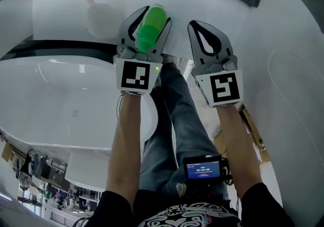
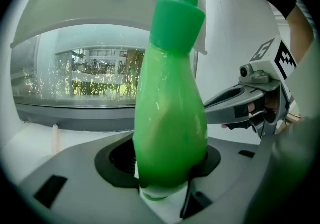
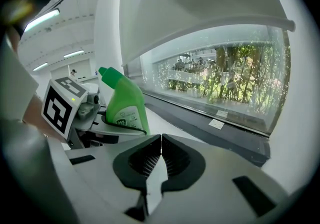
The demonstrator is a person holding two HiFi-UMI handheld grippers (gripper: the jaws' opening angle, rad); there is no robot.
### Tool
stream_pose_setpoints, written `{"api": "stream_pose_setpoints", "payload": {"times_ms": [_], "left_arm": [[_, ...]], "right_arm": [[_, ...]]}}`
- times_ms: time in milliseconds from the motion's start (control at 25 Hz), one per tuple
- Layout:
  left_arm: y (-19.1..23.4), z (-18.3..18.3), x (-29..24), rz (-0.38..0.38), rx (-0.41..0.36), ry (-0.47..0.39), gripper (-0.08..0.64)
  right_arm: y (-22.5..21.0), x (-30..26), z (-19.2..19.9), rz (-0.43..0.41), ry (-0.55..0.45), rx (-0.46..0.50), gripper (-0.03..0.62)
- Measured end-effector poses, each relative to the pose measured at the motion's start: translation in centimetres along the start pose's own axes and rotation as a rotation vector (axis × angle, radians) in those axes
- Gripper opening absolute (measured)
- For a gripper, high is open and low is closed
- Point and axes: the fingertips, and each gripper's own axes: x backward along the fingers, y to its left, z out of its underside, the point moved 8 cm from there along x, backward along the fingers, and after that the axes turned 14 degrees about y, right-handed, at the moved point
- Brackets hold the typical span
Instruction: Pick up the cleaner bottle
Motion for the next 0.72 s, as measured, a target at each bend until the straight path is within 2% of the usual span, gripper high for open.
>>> {"api": "stream_pose_setpoints", "payload": {"times_ms": [400,520,720], "left_arm": [[-0.1,1.4,-0.5,-0.025,0.103,-0.053,0.213],[0.2,1.3,-0.5,-0.001,0.112,-0.047,0.212],[1.6,1.4,-0.4,0.056,0.197,-0.024,0.209]], "right_arm": [[-0.2,0.3,1.2,0.0,-0.003,-0.006,0.028],[-0.3,0.4,1.3,-0.002,0.001,-0.006,0.028],[-0.4,0.4,0.9,-0.002,0.001,0.0,0.028]]}}
